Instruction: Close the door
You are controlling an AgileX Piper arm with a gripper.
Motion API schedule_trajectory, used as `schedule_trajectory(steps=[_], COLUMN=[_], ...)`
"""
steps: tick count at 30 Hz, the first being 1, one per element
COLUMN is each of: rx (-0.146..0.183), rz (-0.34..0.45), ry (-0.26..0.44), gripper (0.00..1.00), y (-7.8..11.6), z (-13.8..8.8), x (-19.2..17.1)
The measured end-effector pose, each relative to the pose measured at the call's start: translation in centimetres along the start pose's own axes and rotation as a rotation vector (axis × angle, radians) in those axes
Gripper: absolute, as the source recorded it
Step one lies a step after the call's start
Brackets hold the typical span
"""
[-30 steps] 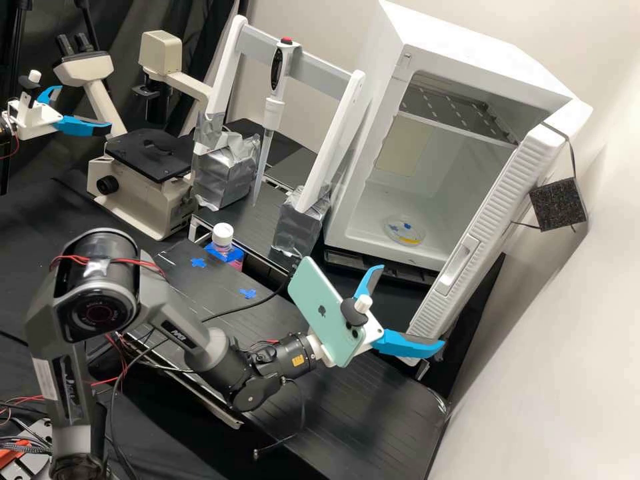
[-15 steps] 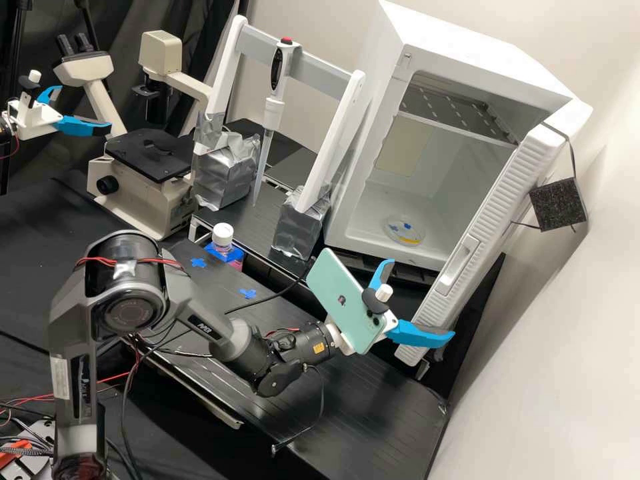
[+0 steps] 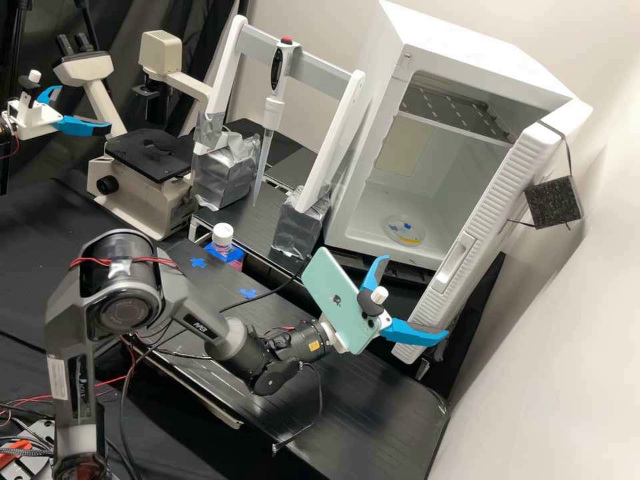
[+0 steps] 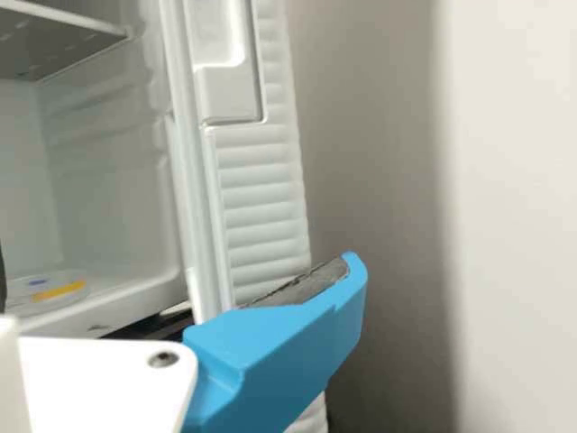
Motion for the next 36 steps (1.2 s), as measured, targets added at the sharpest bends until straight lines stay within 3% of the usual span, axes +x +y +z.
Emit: schedule_trajectory(steps=[7, 11, 17, 19, 25, 31, 36], rx=[0.012, 0.041, 0.121, 0.132, 0.122, 0.072, 0.076], rz=[-0.05, -0.093, -0.138, -0.143, -0.202, -0.32, -0.327], ry=[0.073, 0.099, 0.121, 0.133, 0.175, 0.309, 0.422], gripper=[1.0, 1.0, 1.0, 1.0, 1.0, 1.0, 1.0], y=[-0.3, -1.0, -2.1, -2.2, -3.1, -4.3, -4.5], z=[-1.3, -1.9, -2.5, -2.9, -3.9, -6.4, -8.2], x=[-1.3, -1.3, -1.1, -0.9, -1.0, -1.4, -1.5])
